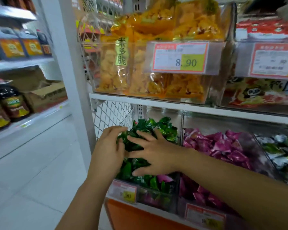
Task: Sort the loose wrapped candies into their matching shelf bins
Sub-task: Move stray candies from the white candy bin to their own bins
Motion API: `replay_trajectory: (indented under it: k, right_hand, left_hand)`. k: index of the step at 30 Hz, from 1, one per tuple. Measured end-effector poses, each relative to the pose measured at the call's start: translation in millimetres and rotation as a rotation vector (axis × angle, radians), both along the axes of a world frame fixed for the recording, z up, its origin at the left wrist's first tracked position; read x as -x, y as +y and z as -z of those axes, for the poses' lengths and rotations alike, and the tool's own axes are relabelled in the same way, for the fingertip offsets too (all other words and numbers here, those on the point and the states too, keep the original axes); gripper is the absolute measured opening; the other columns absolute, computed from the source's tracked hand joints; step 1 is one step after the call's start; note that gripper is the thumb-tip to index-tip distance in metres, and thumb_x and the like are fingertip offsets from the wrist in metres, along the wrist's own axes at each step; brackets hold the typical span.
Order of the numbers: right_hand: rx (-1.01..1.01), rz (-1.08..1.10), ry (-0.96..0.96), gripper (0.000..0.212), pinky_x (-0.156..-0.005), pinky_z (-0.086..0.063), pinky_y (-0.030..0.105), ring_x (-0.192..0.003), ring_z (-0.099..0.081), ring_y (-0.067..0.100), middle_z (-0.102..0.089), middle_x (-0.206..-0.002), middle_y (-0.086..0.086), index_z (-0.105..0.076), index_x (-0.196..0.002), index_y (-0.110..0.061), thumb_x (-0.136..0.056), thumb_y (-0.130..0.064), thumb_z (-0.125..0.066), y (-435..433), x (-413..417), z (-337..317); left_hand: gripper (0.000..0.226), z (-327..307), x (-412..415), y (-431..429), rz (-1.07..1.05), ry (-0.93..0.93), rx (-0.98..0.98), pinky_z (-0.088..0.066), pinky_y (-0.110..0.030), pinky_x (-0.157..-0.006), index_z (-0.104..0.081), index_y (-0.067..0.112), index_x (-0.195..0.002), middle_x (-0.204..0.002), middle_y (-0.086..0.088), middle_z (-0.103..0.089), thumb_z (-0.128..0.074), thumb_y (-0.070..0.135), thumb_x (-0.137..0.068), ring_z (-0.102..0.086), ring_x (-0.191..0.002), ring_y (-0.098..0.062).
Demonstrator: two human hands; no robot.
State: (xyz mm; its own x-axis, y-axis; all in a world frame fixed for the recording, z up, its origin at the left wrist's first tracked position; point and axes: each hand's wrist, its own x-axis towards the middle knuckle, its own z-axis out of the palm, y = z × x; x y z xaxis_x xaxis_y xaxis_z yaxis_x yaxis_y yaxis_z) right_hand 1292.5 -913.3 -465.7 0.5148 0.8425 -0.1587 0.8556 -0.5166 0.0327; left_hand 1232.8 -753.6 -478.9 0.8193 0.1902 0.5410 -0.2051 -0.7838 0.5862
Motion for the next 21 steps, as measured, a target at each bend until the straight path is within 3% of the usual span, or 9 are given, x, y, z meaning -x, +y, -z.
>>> replay_trajectory:
  k: [3, 9, 13, 16, 19, 21]
  right_hand:
    - [0.08, 0.093, 0.003, 0.065, -0.107, 0.019, 0.065, -0.144, 0.02, 0.023, 0.018, -0.157, -0.013, -0.017, -0.145, -0.05, -0.086, -0.073, -0.032, 1, -22, 1]
    - [0.074, 0.177, -0.026, 0.058, -0.113, 0.002, 0.06, -0.146, 0.011, 0.026, 0.015, -0.158, -0.012, -0.008, -0.146, -0.049, -0.095, -0.057, -0.033, 13, -58, -3]
    - [0.032, 0.241, -0.048, 0.06, -0.115, -0.006, 0.059, -0.146, 0.009, 0.026, 0.01, -0.159, -0.008, -0.002, -0.147, -0.047, -0.097, -0.054, -0.033, 25, -76, -1]
    - [0.035, 0.257, -0.104, 0.062, -0.115, -0.008, 0.059, -0.146, 0.006, 0.028, 0.007, -0.16, -0.006, 0.0, -0.147, -0.047, -0.097, -0.052, -0.036, 30, -83, 1]
    - [-0.026, 0.235, -0.08, 0.067, -0.117, -0.007, 0.055, -0.146, 0.003, 0.028, 0.008, -0.16, -0.004, 0.001, -0.146, -0.048, -0.093, -0.058, -0.038, 25, -74, -4]
    - [-0.118, 0.209, -0.075, 0.067, -0.118, -0.009, 0.051, -0.147, -0.002, 0.026, 0.002, -0.16, -0.004, -0.007, -0.147, -0.047, -0.09, -0.06, -0.04, 14, -54, -15]
  left_hand:
    - [0.036, 8, -5, 11, 0.028, 0.05, -0.021, -0.028, -0.006, -0.08, -0.06, 0.018, -0.122, -0.114, 0.013, -0.046, -0.047, 0.0, -0.093, -0.042, -0.098, 0.001]
    - [0.039, 18, -8, 32, 0.171, 0.087, -0.051, -0.023, 0.006, -0.087, -0.062, 0.019, -0.12, -0.119, 0.011, -0.053, -0.049, -0.004, -0.091, -0.043, -0.105, 0.005]
    - [0.042, 24, -7, 37, 0.224, 0.076, -0.066, -0.01, 0.008, -0.094, -0.061, 0.02, -0.122, -0.123, 0.014, -0.047, -0.048, -0.006, -0.091, -0.027, -0.115, 0.015]
    - [0.042, 26, -5, 38, 0.22, 0.087, -0.053, -0.003, 0.008, -0.096, -0.058, 0.023, -0.126, -0.126, 0.016, -0.042, -0.045, -0.002, -0.094, -0.022, -0.129, 0.004]
    - [0.039, 26, 0, 35, 0.221, 0.071, -0.062, -0.003, 0.008, -0.096, -0.06, 0.018, -0.125, -0.129, 0.006, -0.049, -0.046, -0.001, -0.094, -0.03, -0.134, -0.009]
    - [0.038, 24, 4, 31, 0.21, 0.042, -0.082, -0.004, 0.001, -0.102, -0.061, 0.018, -0.124, -0.132, 0.001, -0.051, -0.048, 0.0, -0.093, -0.03, -0.136, -0.016]
